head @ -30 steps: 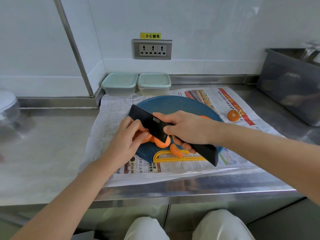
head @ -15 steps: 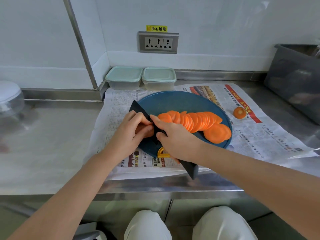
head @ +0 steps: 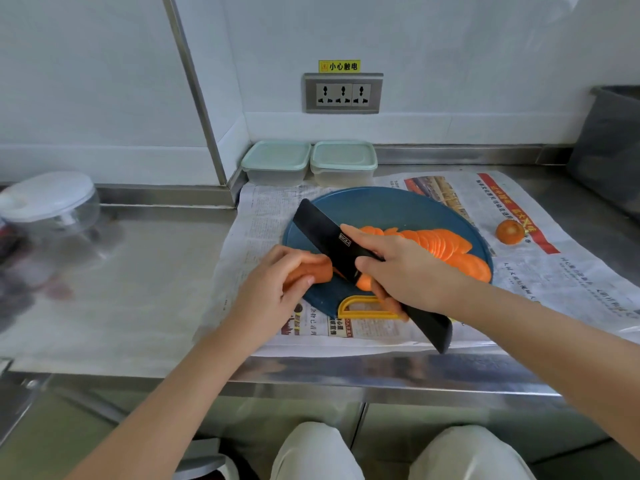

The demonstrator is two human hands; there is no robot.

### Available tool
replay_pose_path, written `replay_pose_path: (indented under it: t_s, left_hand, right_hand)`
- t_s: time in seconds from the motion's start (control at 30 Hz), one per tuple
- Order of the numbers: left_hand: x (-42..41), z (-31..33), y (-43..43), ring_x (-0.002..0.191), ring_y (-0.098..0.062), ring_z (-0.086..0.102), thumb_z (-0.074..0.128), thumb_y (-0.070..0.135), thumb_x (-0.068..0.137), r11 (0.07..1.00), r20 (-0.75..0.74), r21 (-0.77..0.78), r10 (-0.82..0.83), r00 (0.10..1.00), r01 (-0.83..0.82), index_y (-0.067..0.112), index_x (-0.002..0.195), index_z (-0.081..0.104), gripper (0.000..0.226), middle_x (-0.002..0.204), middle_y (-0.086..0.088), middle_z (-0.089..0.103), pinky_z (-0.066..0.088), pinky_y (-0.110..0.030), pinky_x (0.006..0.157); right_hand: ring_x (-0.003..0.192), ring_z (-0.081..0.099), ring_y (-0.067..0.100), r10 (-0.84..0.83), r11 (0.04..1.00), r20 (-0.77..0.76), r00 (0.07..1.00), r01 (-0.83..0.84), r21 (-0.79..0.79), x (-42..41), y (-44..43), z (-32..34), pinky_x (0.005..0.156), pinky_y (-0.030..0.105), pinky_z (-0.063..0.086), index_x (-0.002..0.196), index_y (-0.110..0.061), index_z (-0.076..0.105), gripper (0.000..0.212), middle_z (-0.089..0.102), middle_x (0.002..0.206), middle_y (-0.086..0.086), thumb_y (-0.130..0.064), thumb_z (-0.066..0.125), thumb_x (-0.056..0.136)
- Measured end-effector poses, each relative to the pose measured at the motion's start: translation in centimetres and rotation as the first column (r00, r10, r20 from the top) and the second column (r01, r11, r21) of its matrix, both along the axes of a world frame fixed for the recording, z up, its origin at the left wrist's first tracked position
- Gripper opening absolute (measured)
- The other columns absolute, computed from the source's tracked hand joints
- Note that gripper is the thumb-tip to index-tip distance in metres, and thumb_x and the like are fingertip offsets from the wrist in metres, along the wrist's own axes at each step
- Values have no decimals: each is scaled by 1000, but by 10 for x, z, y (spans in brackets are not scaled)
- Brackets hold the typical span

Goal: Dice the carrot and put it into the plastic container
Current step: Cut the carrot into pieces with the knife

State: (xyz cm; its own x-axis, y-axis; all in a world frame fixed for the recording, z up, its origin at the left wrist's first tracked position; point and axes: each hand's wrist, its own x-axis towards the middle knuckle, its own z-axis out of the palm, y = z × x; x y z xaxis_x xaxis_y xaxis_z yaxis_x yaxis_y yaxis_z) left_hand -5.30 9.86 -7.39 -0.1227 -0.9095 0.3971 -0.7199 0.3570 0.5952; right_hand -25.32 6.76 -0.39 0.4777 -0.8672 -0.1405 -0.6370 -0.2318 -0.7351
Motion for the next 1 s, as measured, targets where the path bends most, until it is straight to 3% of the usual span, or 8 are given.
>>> replay_pose_path:
  t_s: [0.13, 0.27, 0.57, 1.0]
  left_hand:
    - [-1, 0, 1, 103, -9, 51, 60, 17, 91, 1000, 48, -2, 32, 998, -32, 23, 121, 61, 31, 109, 11, 47, 40, -13, 86]
    - [-2, 0, 2, 103, -7, 49, 60, 20, 90, 999, 64, -2, 42, 997, -42, 26, 122, 60, 32, 109, 14, 45, 38, -11, 84]
    - [-2, 0, 2, 101, -2, 44, 61, 20, 91, 999, 85, 3, 51, 995, -51, 25, 121, 59, 31, 110, 15, 43, 32, -3, 81]
    - [-1, 1, 1, 105, -10, 50, 61, 19, 90, 999, 75, 12, 38, 996, -39, 24, 120, 61, 30, 110, 12, 47, 35, -10, 86]
  right_hand:
    - [39, 47, 19, 36, 998, 19, 999, -37, 52, -10, 2, 12, 40, 23, 43, 148, -39, 26, 55, 52, 49, 6, -13, 38, 101]
    - [35, 42, 15, 47, 991, 40, 998, -51, 124, -14, 3, 17, 40, 25, 43, 149, -36, 25, 55, 48, 43, 3, -13, 38, 102]
    - [40, 46, 16, 42, 992, 26, 999, -45, 119, -15, 0, 26, 40, 24, 45, 146, -43, 27, 56, 50, 57, 12, -13, 39, 101]
    - [41, 46, 17, 66, 993, -33, 997, -62, 102, -11, 3, 27, 40, 26, 45, 147, -42, 26, 56, 50, 53, 7, -13, 38, 101]
